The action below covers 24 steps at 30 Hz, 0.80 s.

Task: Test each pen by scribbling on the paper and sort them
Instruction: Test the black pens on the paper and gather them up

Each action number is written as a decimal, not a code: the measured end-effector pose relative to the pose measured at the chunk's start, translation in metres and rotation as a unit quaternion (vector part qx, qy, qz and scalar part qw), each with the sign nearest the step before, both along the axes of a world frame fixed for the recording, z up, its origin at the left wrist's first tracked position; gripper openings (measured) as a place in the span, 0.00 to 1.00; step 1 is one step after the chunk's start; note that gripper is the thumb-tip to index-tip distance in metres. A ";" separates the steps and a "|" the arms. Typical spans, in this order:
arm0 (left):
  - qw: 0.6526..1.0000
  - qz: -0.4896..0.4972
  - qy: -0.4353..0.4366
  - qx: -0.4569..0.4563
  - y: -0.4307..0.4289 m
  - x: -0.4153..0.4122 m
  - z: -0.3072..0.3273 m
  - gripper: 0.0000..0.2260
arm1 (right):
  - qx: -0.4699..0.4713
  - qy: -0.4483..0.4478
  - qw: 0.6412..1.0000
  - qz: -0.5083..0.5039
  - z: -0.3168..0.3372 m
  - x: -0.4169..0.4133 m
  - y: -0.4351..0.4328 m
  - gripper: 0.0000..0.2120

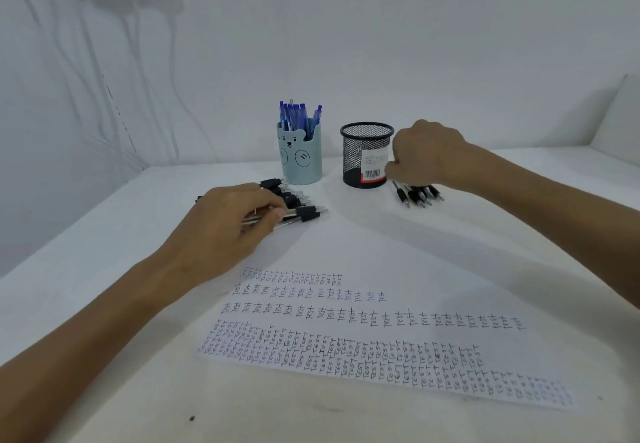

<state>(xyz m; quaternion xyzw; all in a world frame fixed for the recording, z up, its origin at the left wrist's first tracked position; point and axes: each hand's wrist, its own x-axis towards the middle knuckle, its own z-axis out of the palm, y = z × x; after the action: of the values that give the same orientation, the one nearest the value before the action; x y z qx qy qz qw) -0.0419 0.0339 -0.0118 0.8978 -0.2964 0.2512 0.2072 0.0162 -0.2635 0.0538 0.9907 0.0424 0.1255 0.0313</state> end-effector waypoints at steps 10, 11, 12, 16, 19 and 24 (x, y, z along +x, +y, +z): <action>0.994 -0.036 0.030 -0.096 -0.018 -0.013 0.003 0.06 | 0.008 -0.019 0.934 0.355 -0.038 -0.041 0.058 0.18; 0.993 -0.042 0.031 -0.104 -0.020 -0.014 0.004 0.08 | 0.003 -0.039 0.923 0.383 -0.043 -0.043 0.062 0.15; 0.992 -0.048 0.035 -0.110 -0.021 -0.015 0.005 0.09 | 0.006 -0.056 0.909 0.412 -0.048 -0.043 0.065 0.11; 0.989 -0.071 0.051 -0.123 -0.021 -0.020 0.005 0.10 | 0.033 -0.058 0.898 0.436 -0.053 -0.040 0.068 0.03; 0.982 -0.085 0.068 -0.153 -0.018 -0.021 0.007 0.10 | 0.070 -0.095 0.897 0.426 -0.052 -0.043 0.064 0.08; 0.982 -0.116 0.115 -0.094 -0.003 -0.013 0.009 0.14 | 0.193 -0.054 0.910 0.363 -0.042 -0.052 0.055 0.36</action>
<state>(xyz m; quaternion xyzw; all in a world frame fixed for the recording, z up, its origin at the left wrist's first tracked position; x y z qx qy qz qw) -0.0545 0.0314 -0.0032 0.8565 -0.3480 0.1472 0.3517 -0.0354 -0.2085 0.0113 0.8855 0.3724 0.1870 -0.2056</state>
